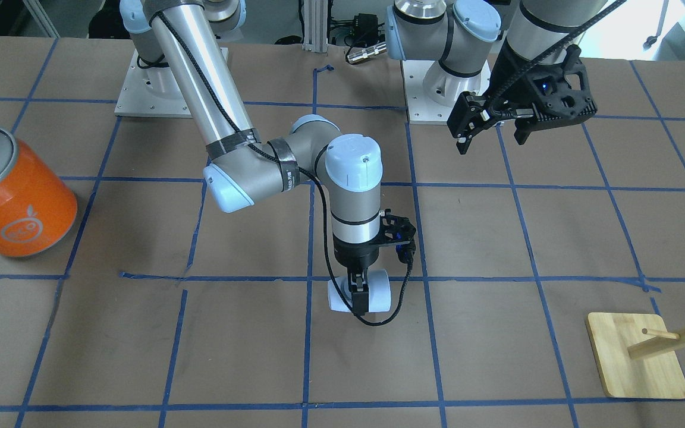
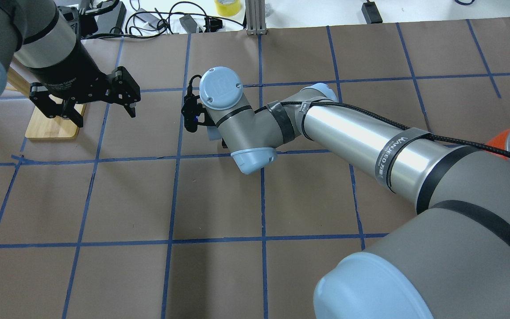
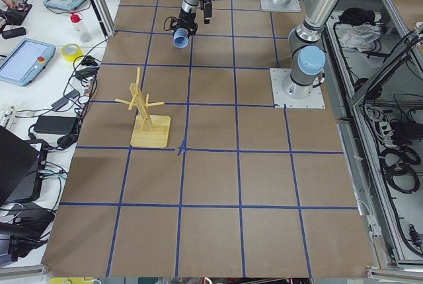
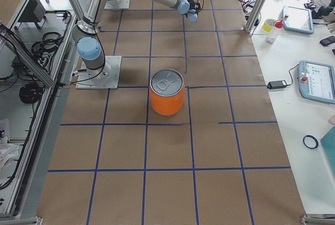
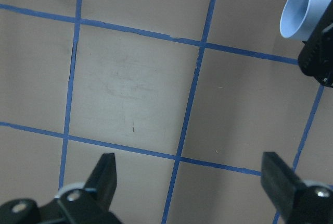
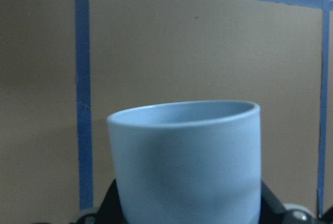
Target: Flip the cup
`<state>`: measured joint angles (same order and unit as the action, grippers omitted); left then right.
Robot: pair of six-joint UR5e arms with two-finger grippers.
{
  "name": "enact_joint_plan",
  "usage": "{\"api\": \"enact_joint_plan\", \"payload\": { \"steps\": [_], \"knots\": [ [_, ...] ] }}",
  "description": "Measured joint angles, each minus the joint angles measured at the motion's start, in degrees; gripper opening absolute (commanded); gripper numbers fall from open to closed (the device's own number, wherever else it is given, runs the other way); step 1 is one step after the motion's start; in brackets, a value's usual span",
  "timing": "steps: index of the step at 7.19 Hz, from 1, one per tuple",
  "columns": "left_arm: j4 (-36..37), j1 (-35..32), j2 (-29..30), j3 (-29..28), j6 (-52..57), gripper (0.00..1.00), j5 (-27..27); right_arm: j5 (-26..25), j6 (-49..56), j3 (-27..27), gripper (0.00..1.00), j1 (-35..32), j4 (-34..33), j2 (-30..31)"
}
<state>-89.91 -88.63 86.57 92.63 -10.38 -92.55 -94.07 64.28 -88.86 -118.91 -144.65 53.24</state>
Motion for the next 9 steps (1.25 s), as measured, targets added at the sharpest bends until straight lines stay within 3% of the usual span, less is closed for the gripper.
{"api": "enact_joint_plan", "payload": {
  "steps": [1, 2, 3, 4, 7, 8, 9],
  "knots": [
    [0.0, 0.0, 0.0, 0.0, 0.0, 1.0, 0.0, 0.1, 0.8, -0.7, 0.06, -0.4, 0.0, -0.2],
    [0.0, 0.0, 0.0, 0.0, 0.0, 1.0, 0.0, 0.1, 1.5, -1.1, 0.18, -0.6, 0.1, -0.4],
    [0.0, 0.0, 0.0, 0.0, 0.0, 1.0, 0.0, 0.4, 1.8, -1.3, 0.22, -0.7, 0.2, -0.4],
    [0.0, 0.0, 0.0, 0.0, 0.0, 1.0, 0.0, 1.1, 1.8, -1.4, 0.52, -0.7, 0.4, -0.4],
    [-0.2, 0.4, -0.1, -0.5, 0.6, 1.0, 0.5, 2.4, 1.9, -1.4, 0.54, -0.7, 0.6, -0.5],
    [-0.1, 1.1, -0.1, -0.6, 0.9, 1.0, 1.1, 2.6, 1.8, -1.4, 0.71, -0.7, 0.6, -0.5],
    [-0.1, 2.2, 0.0, -0.6, 1.3, 1.0, 2.1, 3.1, 1.7, -1.4, 1.0, -0.6, 0.6, -0.5]
  ]
}}
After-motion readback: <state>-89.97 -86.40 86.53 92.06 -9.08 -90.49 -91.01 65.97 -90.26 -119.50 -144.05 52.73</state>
